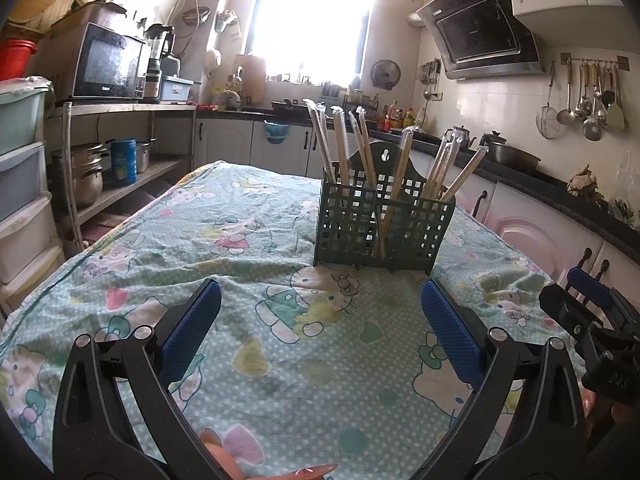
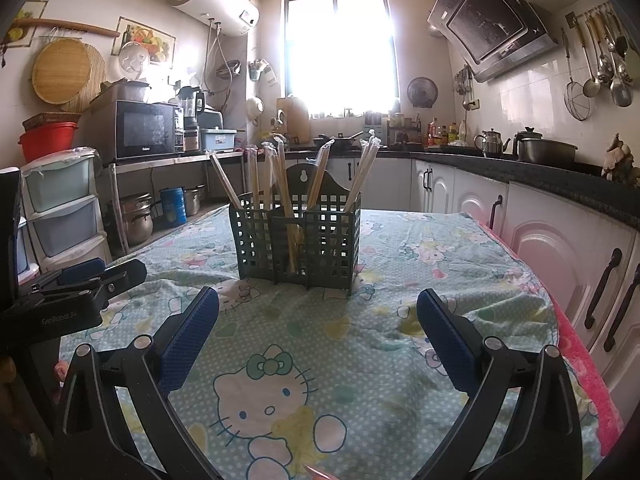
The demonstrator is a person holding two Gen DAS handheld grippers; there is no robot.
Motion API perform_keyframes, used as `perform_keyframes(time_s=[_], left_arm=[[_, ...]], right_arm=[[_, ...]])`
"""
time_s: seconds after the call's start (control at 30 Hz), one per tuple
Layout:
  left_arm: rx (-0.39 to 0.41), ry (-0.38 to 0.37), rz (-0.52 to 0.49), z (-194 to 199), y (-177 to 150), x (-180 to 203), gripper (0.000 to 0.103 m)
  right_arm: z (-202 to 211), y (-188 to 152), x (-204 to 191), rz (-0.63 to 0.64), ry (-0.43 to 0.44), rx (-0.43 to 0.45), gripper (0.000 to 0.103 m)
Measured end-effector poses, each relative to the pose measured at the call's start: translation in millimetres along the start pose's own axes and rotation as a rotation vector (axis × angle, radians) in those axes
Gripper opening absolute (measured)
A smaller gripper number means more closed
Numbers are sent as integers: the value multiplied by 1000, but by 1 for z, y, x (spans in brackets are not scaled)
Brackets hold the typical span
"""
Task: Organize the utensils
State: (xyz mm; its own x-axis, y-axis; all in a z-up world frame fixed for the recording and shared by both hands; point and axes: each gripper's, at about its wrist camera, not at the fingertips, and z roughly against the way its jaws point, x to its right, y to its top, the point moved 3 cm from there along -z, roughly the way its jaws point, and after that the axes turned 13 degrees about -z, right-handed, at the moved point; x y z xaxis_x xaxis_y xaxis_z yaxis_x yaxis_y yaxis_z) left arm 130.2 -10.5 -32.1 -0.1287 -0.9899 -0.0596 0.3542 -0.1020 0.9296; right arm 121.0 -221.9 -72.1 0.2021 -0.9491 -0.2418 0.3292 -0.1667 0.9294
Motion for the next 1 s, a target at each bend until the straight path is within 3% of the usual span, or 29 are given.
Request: perform_keyframes(time_s=[1.0], left_arm=[[-5, 1, 2, 1, -2, -3, 92]], right_arm=[[0, 0, 0, -2, -1, 0, 97]])
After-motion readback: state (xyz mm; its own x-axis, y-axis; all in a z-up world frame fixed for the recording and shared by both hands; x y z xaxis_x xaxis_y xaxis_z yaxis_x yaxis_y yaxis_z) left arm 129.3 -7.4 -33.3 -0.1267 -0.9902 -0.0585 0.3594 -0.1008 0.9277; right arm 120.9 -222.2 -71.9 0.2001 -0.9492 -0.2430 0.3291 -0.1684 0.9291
